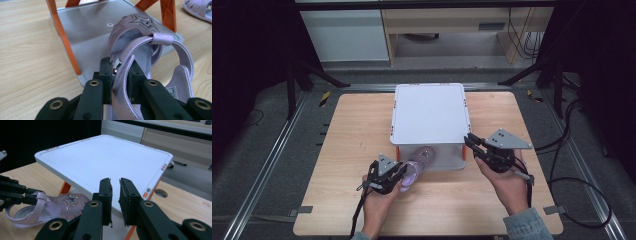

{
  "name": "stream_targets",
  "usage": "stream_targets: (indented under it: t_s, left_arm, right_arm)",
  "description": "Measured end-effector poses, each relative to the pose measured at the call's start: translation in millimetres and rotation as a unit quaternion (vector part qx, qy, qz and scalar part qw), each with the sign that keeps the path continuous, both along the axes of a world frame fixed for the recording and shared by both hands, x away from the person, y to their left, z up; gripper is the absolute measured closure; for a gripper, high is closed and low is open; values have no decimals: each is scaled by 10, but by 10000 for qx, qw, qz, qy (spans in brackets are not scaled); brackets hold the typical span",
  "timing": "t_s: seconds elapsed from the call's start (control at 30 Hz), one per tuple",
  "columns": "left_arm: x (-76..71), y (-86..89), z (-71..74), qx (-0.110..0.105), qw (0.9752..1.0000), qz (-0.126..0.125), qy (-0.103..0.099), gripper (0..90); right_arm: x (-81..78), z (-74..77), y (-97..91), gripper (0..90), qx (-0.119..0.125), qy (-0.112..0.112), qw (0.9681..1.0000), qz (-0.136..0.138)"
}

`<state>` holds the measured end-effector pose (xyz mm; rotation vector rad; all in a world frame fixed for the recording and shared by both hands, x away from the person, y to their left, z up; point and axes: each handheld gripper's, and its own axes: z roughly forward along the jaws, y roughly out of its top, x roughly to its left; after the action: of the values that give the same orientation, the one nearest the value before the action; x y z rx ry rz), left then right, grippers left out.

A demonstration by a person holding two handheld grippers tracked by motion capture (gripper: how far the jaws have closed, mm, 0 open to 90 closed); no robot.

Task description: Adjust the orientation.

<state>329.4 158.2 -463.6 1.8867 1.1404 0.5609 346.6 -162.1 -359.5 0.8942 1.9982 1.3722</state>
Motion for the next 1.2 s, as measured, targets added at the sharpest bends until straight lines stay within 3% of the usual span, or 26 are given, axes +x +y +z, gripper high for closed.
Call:
stream_targets:
  t_s: [0.13,0.43,0.73,1.0,1.2]
  left_arm:
    - [42,-5,-23,6,10000,41,-11,769]
    - [162,-50,-66,-54,9999,158,-12,769]
    - [175,-63,-28,-179,9996,197,-59,769]
    - [163,-52,-114,-167,9994,311,-26,768]
    - [258,-90,-164,-245,9987,440,53,767]
  right_arm:
    - [93,52,83,777,-90,-19,9999,57]
    - [271,23,131,755,-125,181,9998,39]
    - [363,51,154,742,-146,309,9994,19]
    - [399,88,232,739,-247,303,9992,60]
    - [465,37,268,731,-312,380,9987,111]
